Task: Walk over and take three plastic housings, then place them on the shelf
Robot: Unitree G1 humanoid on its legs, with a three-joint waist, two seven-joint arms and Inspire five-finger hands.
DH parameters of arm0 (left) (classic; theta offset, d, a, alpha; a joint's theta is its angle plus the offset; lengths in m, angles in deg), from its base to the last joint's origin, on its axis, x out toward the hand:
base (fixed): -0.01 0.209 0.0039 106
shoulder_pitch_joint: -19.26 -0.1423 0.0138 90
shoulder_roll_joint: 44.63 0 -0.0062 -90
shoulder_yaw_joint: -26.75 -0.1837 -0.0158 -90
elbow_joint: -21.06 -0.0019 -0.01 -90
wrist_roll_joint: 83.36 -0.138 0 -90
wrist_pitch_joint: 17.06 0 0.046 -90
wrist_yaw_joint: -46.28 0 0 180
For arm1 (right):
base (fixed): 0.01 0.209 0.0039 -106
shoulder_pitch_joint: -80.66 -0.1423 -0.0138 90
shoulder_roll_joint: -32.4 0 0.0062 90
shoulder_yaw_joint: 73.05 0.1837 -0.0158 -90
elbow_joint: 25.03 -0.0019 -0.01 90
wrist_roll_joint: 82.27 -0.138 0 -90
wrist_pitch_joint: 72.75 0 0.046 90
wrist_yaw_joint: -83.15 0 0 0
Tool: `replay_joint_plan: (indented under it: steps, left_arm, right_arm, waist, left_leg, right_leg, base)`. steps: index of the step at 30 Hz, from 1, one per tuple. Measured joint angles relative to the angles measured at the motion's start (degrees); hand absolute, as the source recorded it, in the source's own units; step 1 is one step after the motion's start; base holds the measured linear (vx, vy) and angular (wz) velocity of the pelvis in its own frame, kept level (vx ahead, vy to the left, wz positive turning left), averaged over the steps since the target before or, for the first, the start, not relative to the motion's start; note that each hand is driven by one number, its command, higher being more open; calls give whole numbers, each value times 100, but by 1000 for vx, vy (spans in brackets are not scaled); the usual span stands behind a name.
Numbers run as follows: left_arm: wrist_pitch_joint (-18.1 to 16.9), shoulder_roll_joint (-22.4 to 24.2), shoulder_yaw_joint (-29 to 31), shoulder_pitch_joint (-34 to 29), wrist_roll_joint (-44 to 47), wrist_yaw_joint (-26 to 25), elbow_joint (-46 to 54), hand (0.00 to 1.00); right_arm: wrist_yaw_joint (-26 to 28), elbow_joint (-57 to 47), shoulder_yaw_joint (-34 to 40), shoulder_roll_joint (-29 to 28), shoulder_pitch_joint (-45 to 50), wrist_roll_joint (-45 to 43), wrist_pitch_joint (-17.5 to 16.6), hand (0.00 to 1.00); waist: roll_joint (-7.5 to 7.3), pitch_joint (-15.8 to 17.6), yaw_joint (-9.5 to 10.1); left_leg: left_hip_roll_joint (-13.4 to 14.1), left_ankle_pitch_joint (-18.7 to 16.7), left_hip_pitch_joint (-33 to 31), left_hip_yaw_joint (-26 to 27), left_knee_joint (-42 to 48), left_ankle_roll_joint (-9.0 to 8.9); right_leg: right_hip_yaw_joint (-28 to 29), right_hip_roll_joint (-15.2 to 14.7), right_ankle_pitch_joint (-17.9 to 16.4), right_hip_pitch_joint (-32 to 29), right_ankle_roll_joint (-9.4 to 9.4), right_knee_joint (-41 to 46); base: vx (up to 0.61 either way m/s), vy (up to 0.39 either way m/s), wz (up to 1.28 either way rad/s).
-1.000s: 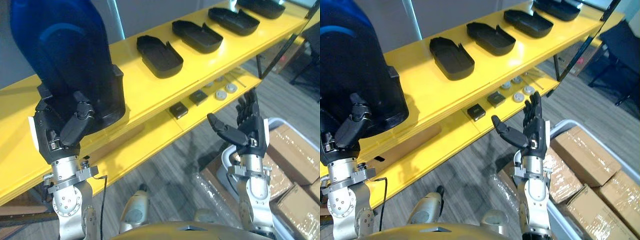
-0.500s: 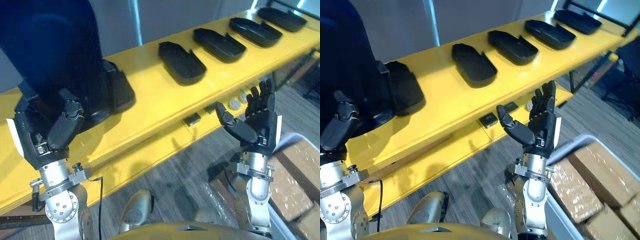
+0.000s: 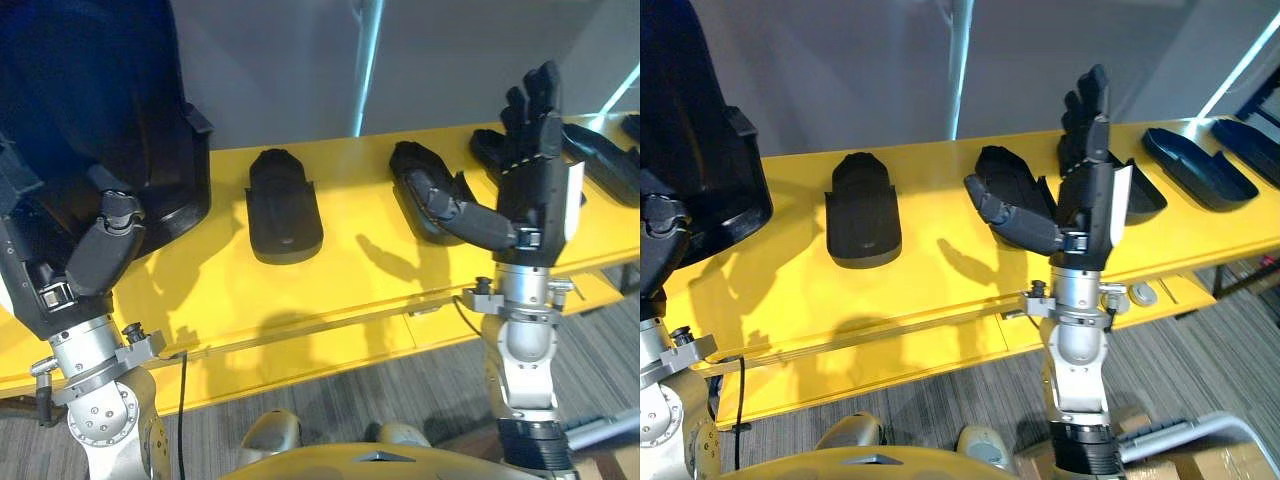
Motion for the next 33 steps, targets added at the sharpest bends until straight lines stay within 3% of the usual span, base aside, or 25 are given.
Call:
replay_joint_plan:
  steps: [4,5,7,8,10,13,15,18,21,24,26,27,28,29,31,32,33]
  left_arm:
    - [-2,31,100,-2,222,160,-2,0]
    - [0,117,-18,5,336,309,-22,0]
    - [-8,155,-172,24,510,427,-32,0]
    - [-65,169,-395,39,710,561,-32,0]
    - [-107,172,-600,50,850,692,-44,0]
    - [-104,181,-699,-49,864,747,-108,0]
    - [-101,228,-690,-205,876,754,-107,0]
    - [-67,394,-681,-427,878,734,-113,0]
    - [-63,419,-684,-403,891,739,-157,0]
    - [-64,419,-636,-339,872,701,-366,0]
    - [-64,430,-611,-337,860,606,-532,0]
    - [-64,445,-599,-329,840,573,-626,0]
    - [-63,425,-564,-313,824,581,-658,0]
    - [-29,382,-466,-266,793,665,-712,0]
    - [58,350,-461,-98,798,815,-835,0]
    - [131,315,-522,22,777,954,-1027,0]
    - [185,301,-566,33,710,989,-1067,0]
  right_arm:
    - [395,-302,485,117,-154,-529,-25,100]
    - [418,-304,630,93,-74,-572,-18,100]
    - [414,-359,759,72,74,-570,-16,100]
    - [400,-484,958,6,295,-575,-21,100]
    - [415,-508,1079,-196,557,-698,-35,100]
    - [567,-499,920,-660,765,-1143,-28,100]
    - [754,-495,784,-815,774,-1460,-34,100]
    - [942,-475,544,-850,789,-1671,-34,100]
    - [1136,-476,447,-835,795,-1692,-20,100]
    - [1153,-442,247,-808,642,-1706,113,100]
    - [1171,-365,12,-771,586,-1752,184,100]
    - [1204,-255,-65,-780,541,-1798,206,100]
    - [1218,-152,-104,-832,503,-1811,206,100]
    - [1187,54,-221,-963,521,-1863,238,100]
    - [1016,138,-344,-1100,582,-1843,246,100]
    - [865,226,-500,-1258,660,-1844,245,100]
    - [817,230,-563,-1335,734,-1844,245,100]
  waist:
    - [12,-38,-67]
    - [-16,-31,-197]
    - [-38,-36,-247]
    - [-40,-39,-333]
    - [-89,-20,-323]
    - [-13,9,-332]
    - [10,12,-323]
    - [0,22,-336]
    - [-1,75,-479]
    - [129,202,-463]
    - [204,193,-444]
    - [276,157,-443]
    - [292,147,-445]
    - [124,160,-468]
    - [31,190,-472]
    - [75,226,-470]
    - [90,233,-469]
  left_leg:
    - [116,184,-75,148,-138,-163]
    - [116,366,-106,662,-103,-117]
    - [118,536,-105,1049,-181,-8]
    - [103,770,-97,1351,-519,142]
    - [22,1004,-32,1382,-993,233]
    - [161,1193,-49,1821,-1163,212]
    - [159,1230,-52,1827,-1176,207]
    - [223,1264,-99,1886,-1199,238]
    - [488,1304,-358,2464,-1011,324]
    - [816,1156,-792,2348,8,459]
    - [963,973,-688,2079,222,296]
    - [899,687,-558,2041,175,-102]
    - [813,612,-551,2165,222,-134]
    - [507,500,-567,2369,269,38]
    - [291,411,-588,2465,250,164]
    - [224,372,-647,2508,232,240]
    - [222,367,-640,2537,185,260]
  right_leg:
    - [-238,63,11,77,-57,-99]
    - [-499,-12,-10,329,-88,-184]
    - [-657,-104,-30,452,-115,-187]
    - [-792,-205,-60,482,-165,-182]
    - [-826,-312,-117,489,-188,-243]
    - [-967,-335,-114,510,-168,-255]
    - [-950,-320,-135,508,-157,-265]
    - [-977,-341,-101,490,-98,-281]
    - [-1354,-474,-55,484,-30,-246]
    - [-1397,-665,-94,440,28,-42]
    - [-1181,-900,-149,373,264,178]
    - [-980,-1055,-136,295,415,245]
    - [-851,-1157,-103,290,492,231]
    - [-615,-1392,14,299,572,44]
    - [-530,-1574,335,334,458,-208]
    - [-363,-1597,804,317,331,-336]
    - [-298,-1582,938,306,163,-340]
  base:
    - [95,-86,38]
    - [55,-46,79]
    - [9,-22,88]
    - [-23,8,94]
    - [-76,29,84]
    - [-104,-3,34]
    - [-82,0,1]
    - [-62,9,12]
    - [-37,63,54]
    - [-36,202,11]
    - [-16,340,-36]
    - [-9,375,-43]
    - [-7,535,-49]
    - [0,428,-29]
    - [-34,395,-6]
    - [-76,369,10]
    - [-85,386,28]
